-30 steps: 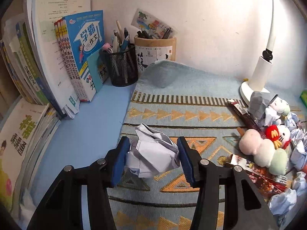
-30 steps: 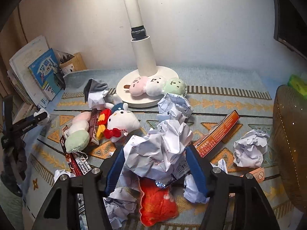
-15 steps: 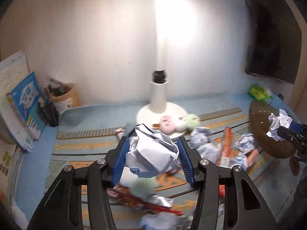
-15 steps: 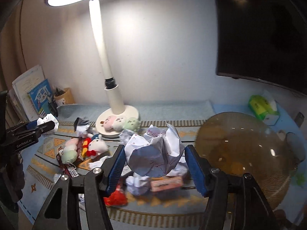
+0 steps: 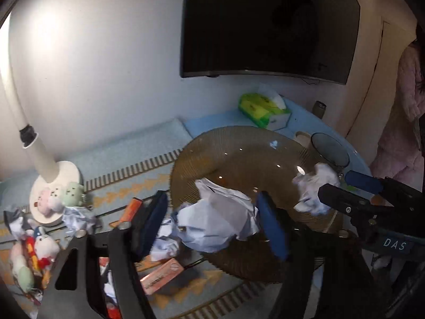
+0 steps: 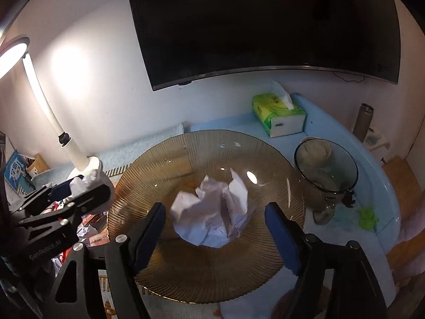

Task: Organize objects
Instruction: 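Carry both paper balls to the woven bowl and release them, then return both grippers to the desk and grasp the orange snack stick with the left gripper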

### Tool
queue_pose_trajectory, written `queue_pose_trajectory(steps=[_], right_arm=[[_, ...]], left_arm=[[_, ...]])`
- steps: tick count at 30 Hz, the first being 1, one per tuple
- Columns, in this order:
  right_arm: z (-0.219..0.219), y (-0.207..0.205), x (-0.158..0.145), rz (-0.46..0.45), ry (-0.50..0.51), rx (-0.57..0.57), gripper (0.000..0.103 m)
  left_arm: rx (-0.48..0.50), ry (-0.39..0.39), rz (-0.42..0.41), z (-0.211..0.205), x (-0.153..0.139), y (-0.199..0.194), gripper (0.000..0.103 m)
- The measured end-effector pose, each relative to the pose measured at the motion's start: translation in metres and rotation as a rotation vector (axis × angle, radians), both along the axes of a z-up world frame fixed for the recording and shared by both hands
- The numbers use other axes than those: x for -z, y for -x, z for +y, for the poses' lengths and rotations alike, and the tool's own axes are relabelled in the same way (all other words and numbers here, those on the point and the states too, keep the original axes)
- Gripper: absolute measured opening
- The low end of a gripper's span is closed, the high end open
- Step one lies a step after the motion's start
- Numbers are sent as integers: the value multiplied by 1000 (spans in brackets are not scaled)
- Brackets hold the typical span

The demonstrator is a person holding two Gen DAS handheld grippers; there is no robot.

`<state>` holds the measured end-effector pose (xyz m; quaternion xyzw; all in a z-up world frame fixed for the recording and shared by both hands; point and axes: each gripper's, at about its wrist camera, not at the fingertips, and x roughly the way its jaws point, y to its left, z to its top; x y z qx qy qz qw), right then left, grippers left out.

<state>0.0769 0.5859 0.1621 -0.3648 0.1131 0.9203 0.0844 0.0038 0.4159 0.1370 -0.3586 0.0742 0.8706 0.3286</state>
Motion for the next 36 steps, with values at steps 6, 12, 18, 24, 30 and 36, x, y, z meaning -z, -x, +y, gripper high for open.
queue_pose_trajectory(steps=[6,12,18,24,30,36], right_arm=[[2,-17,-10,37,-6,19,84],[-49,-32,-15,75,26,-73,87],[-143,-24,11,58,57,-230,96],[-217,-2,75,-29,105,-321,97],[-249,7,113,-88,-16,-308,97],[-249,14,119,-121,-41,-302,97]], left_arm=[[-15,-31,12,-29,-7,-6,81],[-121,-80,53,-120,-25,-19,81],[-388,-80,71,-267,-13,-34,91],[-634,4,7,-381,56,-38,100],[-725,-29,-99,-425,99,-31,100],[-717,-21,-112,-418,99,-32,100]])
